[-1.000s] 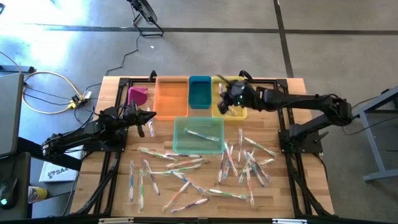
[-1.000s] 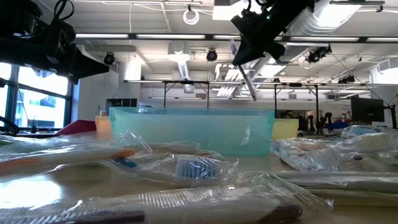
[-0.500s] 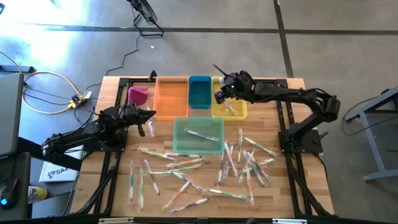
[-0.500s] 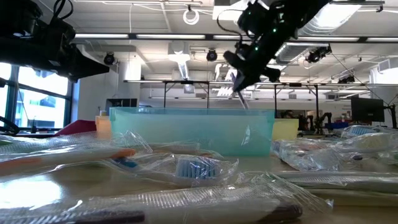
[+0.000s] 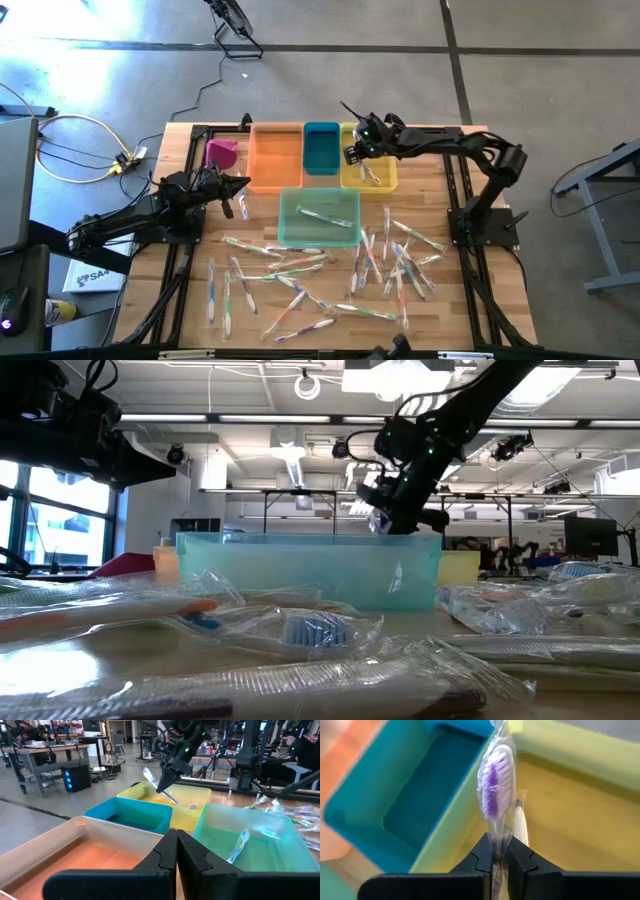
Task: Pick & Place Toothbrushes
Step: Put the purple toothbrush into the yellow bin
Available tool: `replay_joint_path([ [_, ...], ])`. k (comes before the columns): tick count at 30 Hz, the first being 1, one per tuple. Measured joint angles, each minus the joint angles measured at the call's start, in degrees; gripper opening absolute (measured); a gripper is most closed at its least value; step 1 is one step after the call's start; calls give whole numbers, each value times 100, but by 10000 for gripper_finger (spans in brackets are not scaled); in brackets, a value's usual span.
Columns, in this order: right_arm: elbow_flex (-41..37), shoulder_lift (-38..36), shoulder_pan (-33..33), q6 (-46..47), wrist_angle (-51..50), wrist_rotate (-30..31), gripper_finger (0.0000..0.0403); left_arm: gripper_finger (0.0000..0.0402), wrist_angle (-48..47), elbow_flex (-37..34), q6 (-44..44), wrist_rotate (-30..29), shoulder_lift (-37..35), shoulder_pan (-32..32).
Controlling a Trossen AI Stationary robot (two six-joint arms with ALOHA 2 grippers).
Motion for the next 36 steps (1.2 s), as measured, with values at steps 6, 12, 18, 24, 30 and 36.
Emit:
replay_joint_path([
  [6, 2, 70, -200, 135, 26, 2, 13, 0, 0, 0, -2, -9, 0, -1],
  [12, 2, 71, -279, 139, 5, -164, 13, 0, 28, 0, -2, -9, 0, -1],
  [18, 2, 73, -190, 40, -11, 39, 62, 0, 49, 0, -2, -12, 0, 0],
  [24, 2, 73, -188, -116, -1, 26, 136, 0, 57, -2, -4, -11, 2, 0],
  [30, 2, -41, -231, -222, 73, -4, 159, 0, 63, -2, -4, -11, 0, -2],
  [36, 2, -69, -230, -394, 94, 7, 160, 0, 66, -2, -5, -11, 0, 0],
])
